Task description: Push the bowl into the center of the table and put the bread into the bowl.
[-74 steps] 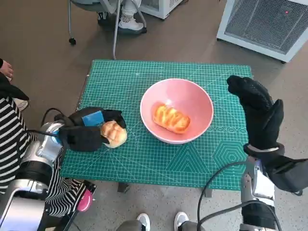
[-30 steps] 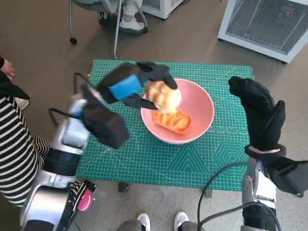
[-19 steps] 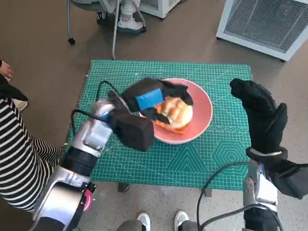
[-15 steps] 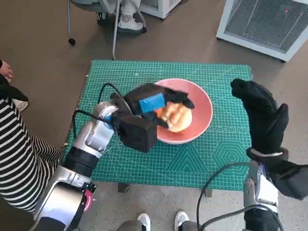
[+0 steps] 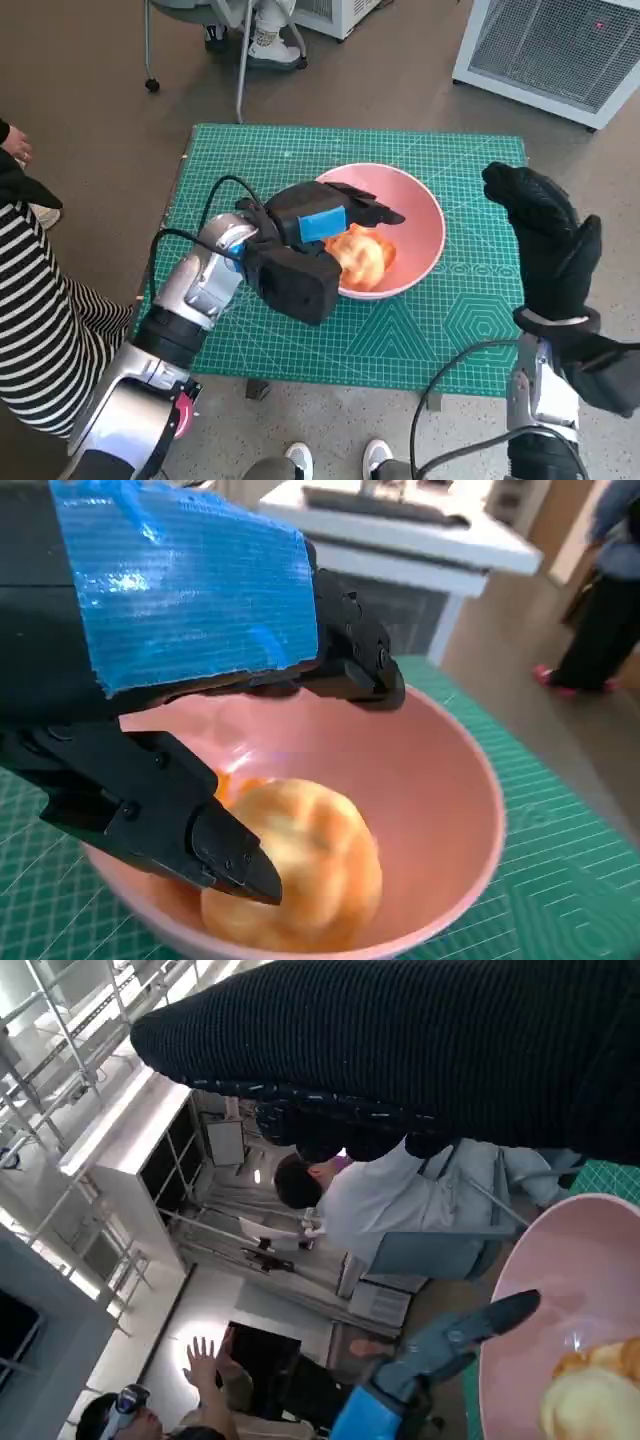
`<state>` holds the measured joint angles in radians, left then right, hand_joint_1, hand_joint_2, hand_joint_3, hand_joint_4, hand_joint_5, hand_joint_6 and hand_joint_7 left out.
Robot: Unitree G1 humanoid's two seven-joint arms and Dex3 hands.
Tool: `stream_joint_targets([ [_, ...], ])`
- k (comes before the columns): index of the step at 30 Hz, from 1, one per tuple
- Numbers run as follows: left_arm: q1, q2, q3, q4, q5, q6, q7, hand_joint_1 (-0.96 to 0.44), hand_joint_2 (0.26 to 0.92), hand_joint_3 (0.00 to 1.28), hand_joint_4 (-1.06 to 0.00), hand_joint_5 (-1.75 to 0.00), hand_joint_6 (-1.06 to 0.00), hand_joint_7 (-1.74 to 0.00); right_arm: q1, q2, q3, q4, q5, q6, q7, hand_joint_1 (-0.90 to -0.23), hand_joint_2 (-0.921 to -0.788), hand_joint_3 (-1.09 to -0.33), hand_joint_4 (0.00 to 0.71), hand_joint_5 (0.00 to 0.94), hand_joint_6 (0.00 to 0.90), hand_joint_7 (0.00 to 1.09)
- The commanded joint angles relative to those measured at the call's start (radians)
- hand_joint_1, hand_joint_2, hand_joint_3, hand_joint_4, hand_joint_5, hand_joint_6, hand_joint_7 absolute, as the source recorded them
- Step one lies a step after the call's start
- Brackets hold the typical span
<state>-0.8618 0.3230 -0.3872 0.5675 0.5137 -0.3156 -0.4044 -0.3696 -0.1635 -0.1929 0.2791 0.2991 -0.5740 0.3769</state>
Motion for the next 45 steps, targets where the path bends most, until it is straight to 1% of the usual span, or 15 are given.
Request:
stream_joint_targets([
  [1,0.003,0.013,0.021,-0.023,-0.042,0.01,-0.036,-0.36,0.771,0.0,-0.03,0.0,-0.25,0.0,0.009,-0.005,0.003,0.013,-0.025,0.008,-0.012,-0.742,-0.921,-0.681,0.156,0.003,0.035,0.51],
  [9,0.011,0.02,0.08,0.011,-0.155,-0.014,-0.085,-0.57,0.789,0.01,0.0,0.0,-0.15,0.0,-0.001,-0.014,0.002,-0.001,-0.032,0.016,-0.012,-0.743,-0.921,-0.678,0.159,0.004,0.037,0.51],
  [12,0.01,0.031,0.13,0.015,-0.229,-0.033,-0.109,-0.63,0.809,0.02,0.0,0.0,-0.12,0.0,-0.005,-0.018,0.001,-0.015,-0.036,0.019,-0.015,-0.74,-0.921,-0.68,0.161,0.005,0.039,0.51],
  [15,0.015,0.032,0.196,0.007,-0.337,-0.044,-0.151,-0.65,0.823,0.02,0.0,0.0,-0.11,0.0,-0.009,-0.021,0.002,-0.034,-0.039,0.029,-0.021,-0.738,-0.921,-0.682,0.162,0.005,0.041,0.51],
  [18,0.051,-0.027,0.321,0.014,-0.548,-0.107,-0.181,-0.67,0.865,0.03,0.0,0.0,-0.08,0.0,-0.012,-0.024,0.007,-0.076,-0.055,0.047,-0.043,-0.734,-0.921,-0.688,0.164,0.006,0.043,0.51],
  [20,0.07,-0.07,0.372,0.013,-0.643,-0.137,-0.186,-0.71,0.892,0.05,0.0,0.0,-0.08,0.0,-0.016,-0.025,0.009,-0.094,-0.063,0.057,-0.055,-0.733,-0.921,-0.691,0.165,0.006,0.045,0.51],
  [23,0.107,-0.13,0.422,-0.038,-0.739,-0.164,-0.159,-0.78,0.912,0.15,0.0,0.0,-0.1,-0.01,-0.026,-0.024,0.014,-0.124,-0.081,0.076,-0.078,-0.728,-0.921,-0.696,0.166,0.006,0.048,0.5],
  [25,0.135,-0.165,0.438,-0.087,-0.774,-0.177,-0.132,-0.83,0.917,0.23,0.0,0.0,-0.1,-0.02,-0.032,-0.022,0.02,-0.147,-0.098,0.091,-0.097,-0.722,-0.921,-0.7,0.168,0.006,0.052,0.5],
  [28,0.174,-0.204,0.451,-0.146,-0.812,-0.197,-0.108,-0.84,0.92,0.33,0.0,0.0,-0.11,-0.03,-0.04,-0.016,0.03,-0.182,-0.124,0.115,-0.126,-0.722,-0.921,-0.707,0.171,0.007,0.056,0.5],
  [32,0.211,-0.227,0.462,-0.189,-0.857,-0.196,-0.117,-0.83,0.921,0.37,0.0,0.0,-0.12,-0.04,-0.054,-0.007,0.046,-0.206,-0.159,0.139,-0.159,-0.728,-0.921,-0.714,0.175,0.008,0.056,0.5],
  [36,0.239,-0.232,0.46,-0.215,-0.871,-0.184,-0.127,-0.8,0.921,0.35,0.0,0.0,-0.1,-0.06,-0.071,-0.005,0.056,-0.206,-0.182,0.152,-0.179,-0.739,-0.921,-0.721,0.175,0.008,0.054,0.5],
  [38,0.246,-0.232,0.46,-0.222,-0.874,-0.178,-0.132,-0.8,0.921,0.34,0.0,0.0,-0.09,-0.06,-0.077,-0.005,0.06,-0.208,-0.188,0.158,-0.185,-0.745,-0.921,-0.723,0.175,0.007,0.053,0.5],
  [39,0.249,-0.232,0.459,-0.224,-0.875,-0.175,-0.134,-0.79,0.921,0.33,0.0,0.0,-0.06,-0.13,-0.08,-0.006,0.061,-0.208,-0.189,0.16,-0.188,-0.75,-0.921,-0.724,0.175,0.007,0.053,0.5],
  [41,0.258,-0.229,0.457,-0.236,-0.88,-0.158,-0.138,-0.79,0.921,0.31,0.0,0.0,-0.03,-0.18,-0.082,-0.006,0.064,-0.218,-0.192,0.168,-0.192,-0.759,-0.921,-0.726,0.175,0.006,0.052,0.5],
  [45,0.268,-0.227,0.457,-0.251,-0.881,-0.134,-0.137,-0.78,0.921,0.26,0.0,0.0,-0.01,-0.24,-0.085,-0.006,0.068,-0.227,-0.191,0.174,-0.196,-0.776,-0.921,-0.728,0.175,0.006,0.049,0.5],
])
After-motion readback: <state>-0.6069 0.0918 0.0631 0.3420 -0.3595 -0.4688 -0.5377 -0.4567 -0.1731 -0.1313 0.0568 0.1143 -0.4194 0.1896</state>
